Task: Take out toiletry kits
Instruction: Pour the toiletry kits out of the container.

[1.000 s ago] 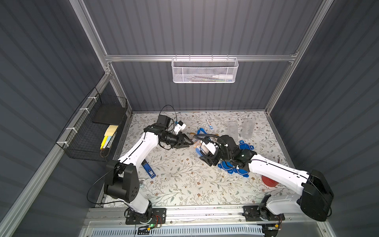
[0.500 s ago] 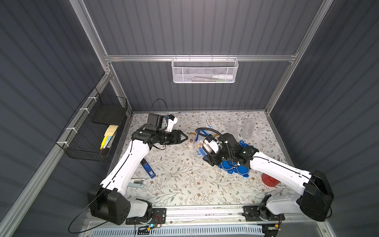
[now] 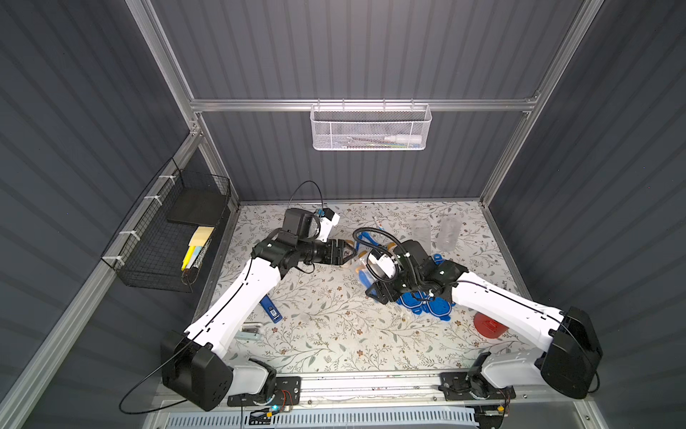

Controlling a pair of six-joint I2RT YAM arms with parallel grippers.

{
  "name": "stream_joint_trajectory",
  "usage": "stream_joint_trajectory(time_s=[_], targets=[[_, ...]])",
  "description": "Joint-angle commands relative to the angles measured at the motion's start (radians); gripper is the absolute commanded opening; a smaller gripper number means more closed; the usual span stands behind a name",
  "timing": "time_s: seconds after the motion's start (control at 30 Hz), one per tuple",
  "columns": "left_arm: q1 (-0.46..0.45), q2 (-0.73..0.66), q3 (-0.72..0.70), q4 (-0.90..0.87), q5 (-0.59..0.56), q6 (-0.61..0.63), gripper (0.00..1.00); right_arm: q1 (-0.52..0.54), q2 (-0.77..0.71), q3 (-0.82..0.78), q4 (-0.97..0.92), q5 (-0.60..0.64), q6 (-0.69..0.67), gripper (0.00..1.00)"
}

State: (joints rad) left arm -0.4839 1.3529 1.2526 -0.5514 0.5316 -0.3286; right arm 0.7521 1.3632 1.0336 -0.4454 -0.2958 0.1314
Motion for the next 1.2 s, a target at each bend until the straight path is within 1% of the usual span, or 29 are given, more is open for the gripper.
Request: stream_joint_trajectory(time_s=[0.0, 0.17, 0.2, 0.27, 0.33, 0.37, 0.6, 0.7, 0.73, 0.77, 0.83, 1.0, 1.17], targets=[[-0.023, 0.009, -0.032, 0.033, 0.001, -0.009, 0.69, -0.007, 0.003, 0.045, 0.008, -0.069, 0.018, 0.42], [-0.05, 0.026, -0.053, 0.07, 0.022, -0.029, 0.65, -0.012, 0.022, 0.063, -0.003, -0.096, 0.025, 0.42], [-0.056, 0.028, -0.052, 0.073, 0.022, -0.03, 0.62, -0.013, 0.026, 0.065, -0.002, -0.097, 0.025, 0.42], [-0.072, 0.032, -0.05, 0.077, 0.025, -0.029, 0.54, -0.015, 0.03, 0.066, -0.003, -0.1, 0.029, 0.42], [-0.083, 0.039, -0.047, 0.073, 0.022, -0.029, 0.49, -0.014, 0.032, 0.065, -0.003, -0.103, 0.031, 0.42], [-0.085, 0.044, -0.047, 0.071, 0.022, -0.029, 0.45, -0.016, 0.03, 0.066, -0.003, -0.106, 0.033, 0.42], [-0.088, 0.082, -0.059, 0.102, 0.06, -0.048, 0.26, -0.022, 0.027, 0.068, 0.005, -0.13, 0.039, 0.41], [-0.09, 0.098, -0.06, 0.116, 0.084, -0.059, 0.11, -0.025, 0.031, 0.067, 0.005, -0.136, 0.042, 0.41], [-0.09, 0.102, -0.058, 0.116, 0.087, -0.062, 0.06, -0.027, 0.033, 0.067, 0.005, -0.137, 0.044, 0.41], [-0.09, 0.104, -0.057, 0.114, 0.087, -0.063, 0.04, -0.027, 0.034, 0.067, 0.005, -0.137, 0.045, 0.41], [-0.09, 0.108, -0.057, 0.11, 0.082, -0.065, 0.03, -0.029, 0.036, 0.065, 0.007, -0.137, 0.049, 0.41], [-0.09, 0.108, -0.059, 0.092, 0.051, -0.063, 0.02, -0.031, 0.056, 0.062, 0.008, -0.126, 0.049, 0.4], [-0.09, 0.101, -0.05, 0.044, -0.025, -0.057, 0.02, -0.037, 0.101, 0.051, 0.008, -0.091, 0.05, 0.39]])
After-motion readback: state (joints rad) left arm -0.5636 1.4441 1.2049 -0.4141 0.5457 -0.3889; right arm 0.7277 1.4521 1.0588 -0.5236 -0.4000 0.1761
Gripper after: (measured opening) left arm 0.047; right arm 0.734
